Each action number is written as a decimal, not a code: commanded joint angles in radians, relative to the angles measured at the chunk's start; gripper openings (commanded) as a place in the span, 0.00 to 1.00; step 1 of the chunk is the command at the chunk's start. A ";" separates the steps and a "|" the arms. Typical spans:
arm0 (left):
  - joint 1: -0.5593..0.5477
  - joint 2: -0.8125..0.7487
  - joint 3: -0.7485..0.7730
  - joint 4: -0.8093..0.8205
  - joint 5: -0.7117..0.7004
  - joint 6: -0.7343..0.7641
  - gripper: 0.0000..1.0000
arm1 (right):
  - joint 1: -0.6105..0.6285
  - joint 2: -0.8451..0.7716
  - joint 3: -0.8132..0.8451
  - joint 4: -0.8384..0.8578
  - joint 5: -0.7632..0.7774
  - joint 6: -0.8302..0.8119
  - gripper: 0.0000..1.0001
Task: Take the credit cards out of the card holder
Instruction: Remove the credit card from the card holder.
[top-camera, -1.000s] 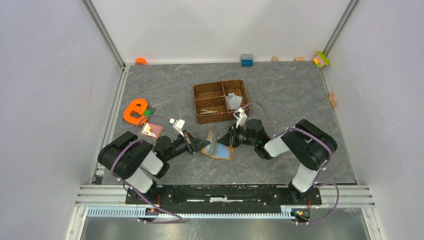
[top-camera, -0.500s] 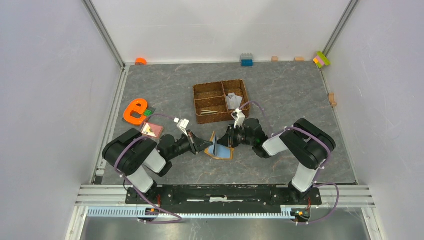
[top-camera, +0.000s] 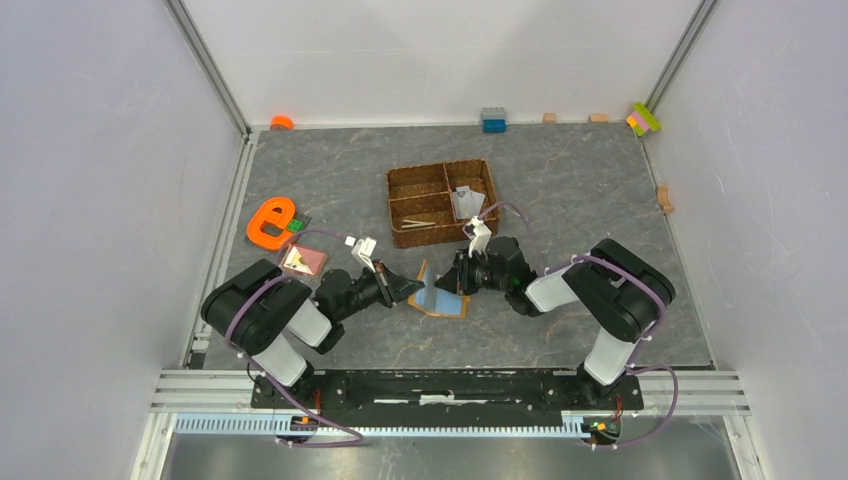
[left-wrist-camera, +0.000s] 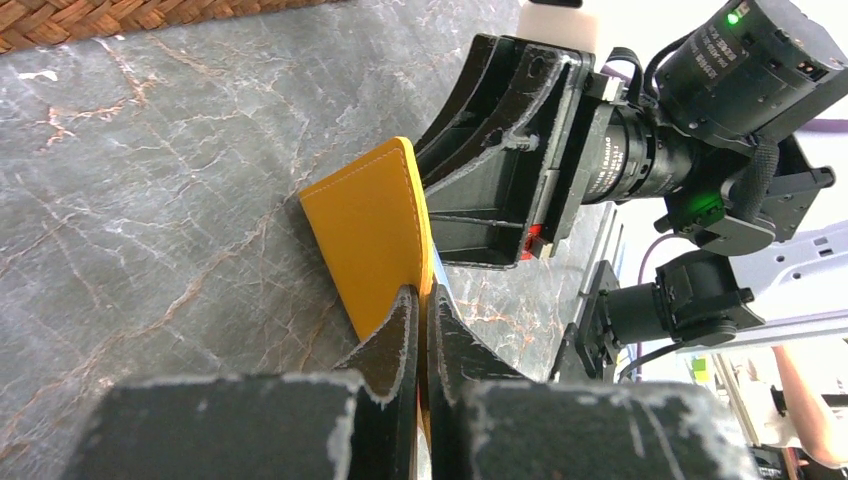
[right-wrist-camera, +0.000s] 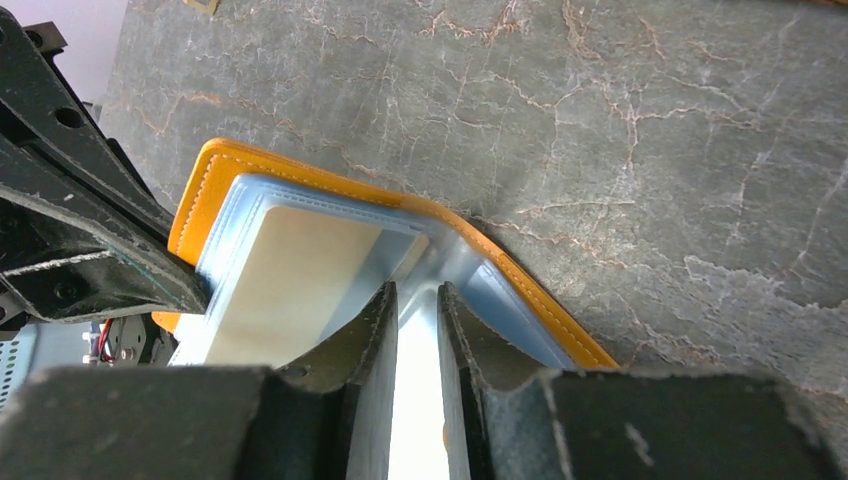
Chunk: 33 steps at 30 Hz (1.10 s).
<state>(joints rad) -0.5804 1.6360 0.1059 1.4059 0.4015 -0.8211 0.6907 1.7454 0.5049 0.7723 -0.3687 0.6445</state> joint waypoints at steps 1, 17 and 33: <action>-0.006 -0.060 0.022 -0.031 -0.051 0.055 0.02 | 0.007 -0.038 -0.004 -0.022 0.018 -0.034 0.28; -0.022 -0.125 0.011 -0.082 -0.079 0.091 0.02 | 0.084 -0.176 -0.055 -0.009 0.113 -0.133 0.88; -0.075 -0.138 0.029 -0.147 -0.196 0.106 0.02 | 0.138 -0.228 -0.050 -0.021 0.199 -0.171 0.90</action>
<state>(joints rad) -0.6449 1.5196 0.1196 1.2366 0.2638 -0.7574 0.8204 1.5600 0.4389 0.7212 -0.2081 0.4980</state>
